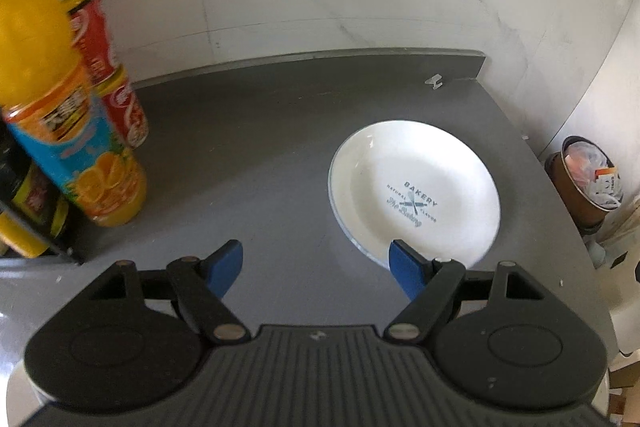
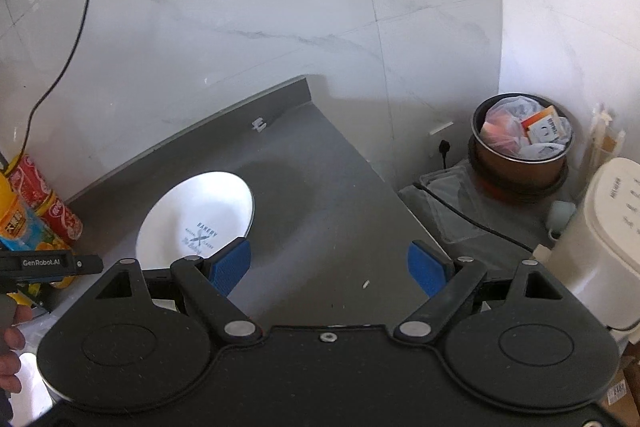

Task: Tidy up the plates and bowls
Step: 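Move both grippers to the white 'BAKERY' plate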

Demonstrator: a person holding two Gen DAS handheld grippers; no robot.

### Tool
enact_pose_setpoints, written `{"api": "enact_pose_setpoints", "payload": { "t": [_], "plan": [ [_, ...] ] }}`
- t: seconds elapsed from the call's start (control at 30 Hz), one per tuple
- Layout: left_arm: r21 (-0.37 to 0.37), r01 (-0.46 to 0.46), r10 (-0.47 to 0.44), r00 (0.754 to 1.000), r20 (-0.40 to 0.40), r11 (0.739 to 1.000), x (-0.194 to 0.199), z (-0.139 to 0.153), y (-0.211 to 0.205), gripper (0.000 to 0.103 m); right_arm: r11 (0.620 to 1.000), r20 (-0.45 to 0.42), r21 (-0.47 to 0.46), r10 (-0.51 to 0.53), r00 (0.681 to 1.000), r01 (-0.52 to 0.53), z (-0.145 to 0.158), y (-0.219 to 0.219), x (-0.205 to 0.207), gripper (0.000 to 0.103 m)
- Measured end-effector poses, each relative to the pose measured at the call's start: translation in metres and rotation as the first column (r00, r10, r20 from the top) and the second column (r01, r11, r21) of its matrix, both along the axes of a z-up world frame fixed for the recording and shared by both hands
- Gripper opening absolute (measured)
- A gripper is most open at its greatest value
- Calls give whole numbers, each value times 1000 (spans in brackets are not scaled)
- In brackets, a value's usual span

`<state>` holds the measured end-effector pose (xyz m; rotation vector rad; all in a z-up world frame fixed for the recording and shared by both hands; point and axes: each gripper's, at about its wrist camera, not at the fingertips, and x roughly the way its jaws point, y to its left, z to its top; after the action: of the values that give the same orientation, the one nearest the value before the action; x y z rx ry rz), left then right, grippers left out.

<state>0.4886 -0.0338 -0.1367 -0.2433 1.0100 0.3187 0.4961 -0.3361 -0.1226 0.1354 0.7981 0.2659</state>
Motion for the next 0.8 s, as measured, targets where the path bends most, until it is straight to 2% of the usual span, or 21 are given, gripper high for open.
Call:
{"api": "enact_pose_setpoints", "payload": {
  "t": [0.3,0.53,0.67,0.8],
  "plan": [
    [-43,-11,9,999,-37,999,39,-23,8,79,996,-39,27,84,996,-83,-20,12,45,83],
    [-63,-31,28,998,-52,998,59,-41,17,76,983,-131,56,180,975,-175,-39,31,81,63],
    [-81,-44,39,998,-56,996,69,-50,21,75,975,-162,73,219,962,-210,-50,44,100,59],
    [-87,-42,36,996,-76,995,79,-60,25,66,965,-186,87,261,947,-249,-57,58,113,52]
  ]
}}
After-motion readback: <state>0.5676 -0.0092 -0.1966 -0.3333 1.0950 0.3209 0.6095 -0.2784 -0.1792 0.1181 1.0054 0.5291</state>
